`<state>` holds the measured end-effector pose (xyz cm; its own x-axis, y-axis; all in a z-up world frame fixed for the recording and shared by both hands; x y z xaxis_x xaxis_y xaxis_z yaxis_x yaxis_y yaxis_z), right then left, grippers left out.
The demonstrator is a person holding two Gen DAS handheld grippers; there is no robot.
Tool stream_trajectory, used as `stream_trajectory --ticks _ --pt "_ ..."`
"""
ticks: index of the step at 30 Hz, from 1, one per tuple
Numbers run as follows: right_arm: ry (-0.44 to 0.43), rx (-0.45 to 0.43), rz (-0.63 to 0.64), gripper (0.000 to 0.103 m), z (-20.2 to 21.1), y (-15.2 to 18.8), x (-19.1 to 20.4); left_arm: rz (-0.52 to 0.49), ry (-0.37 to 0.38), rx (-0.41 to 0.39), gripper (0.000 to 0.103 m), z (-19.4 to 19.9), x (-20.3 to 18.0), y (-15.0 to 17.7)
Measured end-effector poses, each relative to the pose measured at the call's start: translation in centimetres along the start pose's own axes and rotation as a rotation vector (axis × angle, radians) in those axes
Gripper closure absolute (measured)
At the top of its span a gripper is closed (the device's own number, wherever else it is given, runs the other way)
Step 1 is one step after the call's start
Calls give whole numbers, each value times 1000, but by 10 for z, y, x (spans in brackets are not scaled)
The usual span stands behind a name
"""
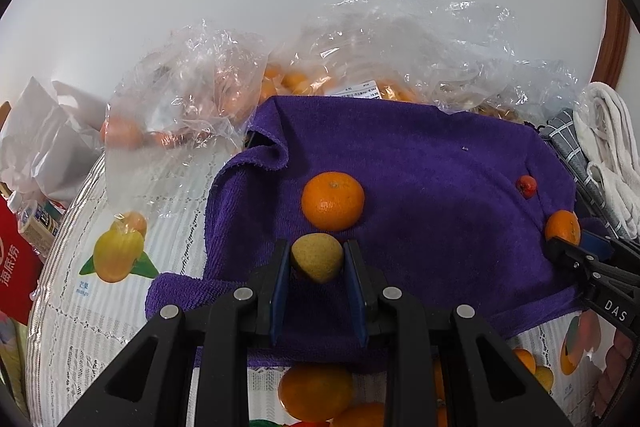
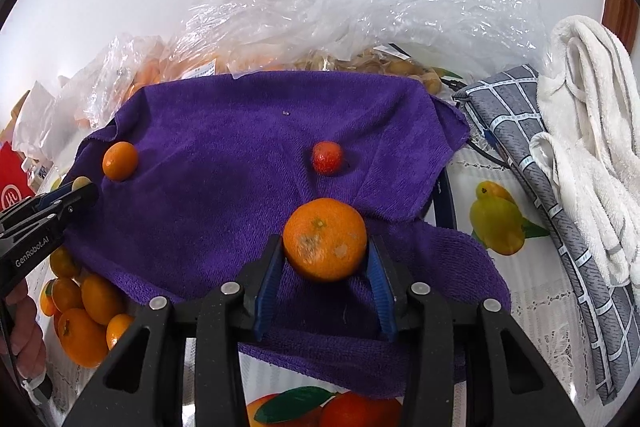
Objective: Organize fruits
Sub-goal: 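Carry the orange in the right gripper over the purple towel while the left carries the yellow-green fruit there, then open the right gripper releasing the orange while the left releases the yellow-green fruit on the towel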
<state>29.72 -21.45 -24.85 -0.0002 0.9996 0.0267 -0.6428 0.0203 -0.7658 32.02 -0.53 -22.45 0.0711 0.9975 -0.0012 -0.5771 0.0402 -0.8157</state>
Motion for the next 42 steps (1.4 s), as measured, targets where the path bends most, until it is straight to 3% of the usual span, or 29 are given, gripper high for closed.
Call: stream_trajectory --ticks 3,11,13,15,17,25,36,42 --pt "18 -20 20 47 4 -3 0 1 4 0 77 0 0 0" --pt "35 -85 50 45 16 -13 2 4 33 -12 77 2 -2 -1" --pt "35 -90 43 45 16 -14 1 5 36 -16 75 3 -3 -2" --pt "31 -92 30 45 16 -15 -1 15 46 -24 64 5 -3 -3" --pt "25 -101 12 45 18 -15 -4 31 60 -40 62 8 -3 -6" --pt "55 -139 -25 45 26 -21 -14 46 35 -106 62 19 0 -15" --pt "5 -120 -78 45 28 -21 -17 50 4 -149 62 22 5 -18" --pt "5 -110 -74 45 28 -21 -15 68 45 -170 62 27 6 -22"
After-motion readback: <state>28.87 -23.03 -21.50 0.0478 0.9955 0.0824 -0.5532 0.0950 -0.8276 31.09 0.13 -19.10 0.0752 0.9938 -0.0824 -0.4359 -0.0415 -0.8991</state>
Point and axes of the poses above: each gripper's, at about its wrist camera, not at the fingertips, and z roughly against the way its jaws point, x to its left, y to its underside, the point moved 9 cm from there along -z, roughly the way its jaws point, and after that the axes turned 12 degrees about -x, right-handed, at the moved point
